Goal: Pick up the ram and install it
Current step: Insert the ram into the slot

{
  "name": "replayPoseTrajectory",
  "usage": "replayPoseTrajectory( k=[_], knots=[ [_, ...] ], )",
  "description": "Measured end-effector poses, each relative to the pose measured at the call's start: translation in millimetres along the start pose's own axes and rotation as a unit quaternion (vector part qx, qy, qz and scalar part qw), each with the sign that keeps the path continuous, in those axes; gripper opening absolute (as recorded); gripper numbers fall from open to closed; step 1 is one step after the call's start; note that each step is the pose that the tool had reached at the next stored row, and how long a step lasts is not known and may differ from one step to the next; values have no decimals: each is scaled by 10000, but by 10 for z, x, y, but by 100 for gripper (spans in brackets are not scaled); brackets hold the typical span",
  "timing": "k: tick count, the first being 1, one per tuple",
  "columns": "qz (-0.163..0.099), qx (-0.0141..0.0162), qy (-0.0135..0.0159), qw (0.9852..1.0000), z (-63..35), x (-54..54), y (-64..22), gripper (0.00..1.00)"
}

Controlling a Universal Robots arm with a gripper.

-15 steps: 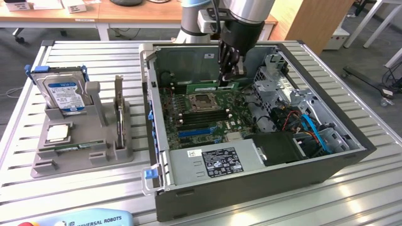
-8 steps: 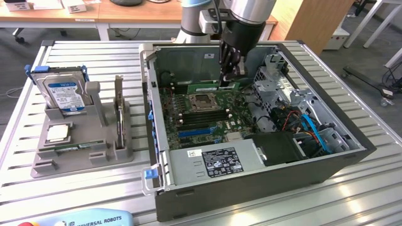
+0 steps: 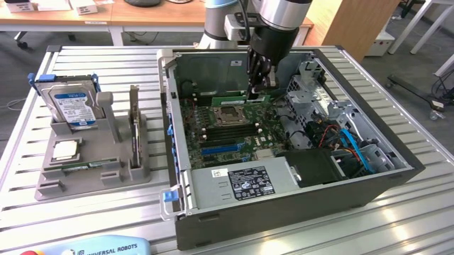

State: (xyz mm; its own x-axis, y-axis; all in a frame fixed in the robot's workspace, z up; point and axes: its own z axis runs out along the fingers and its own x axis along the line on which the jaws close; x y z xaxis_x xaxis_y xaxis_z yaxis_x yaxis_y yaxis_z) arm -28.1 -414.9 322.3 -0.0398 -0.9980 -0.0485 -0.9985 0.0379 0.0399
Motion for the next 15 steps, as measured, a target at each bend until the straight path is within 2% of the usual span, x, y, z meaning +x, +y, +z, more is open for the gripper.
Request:
replayPoseTrajectory(
  k=[6,15],
  knots=[
    [0,1,-3,10000,12,0,-1,12],
    [0,0,-1,10000,119,6,-5,12]
  ],
)
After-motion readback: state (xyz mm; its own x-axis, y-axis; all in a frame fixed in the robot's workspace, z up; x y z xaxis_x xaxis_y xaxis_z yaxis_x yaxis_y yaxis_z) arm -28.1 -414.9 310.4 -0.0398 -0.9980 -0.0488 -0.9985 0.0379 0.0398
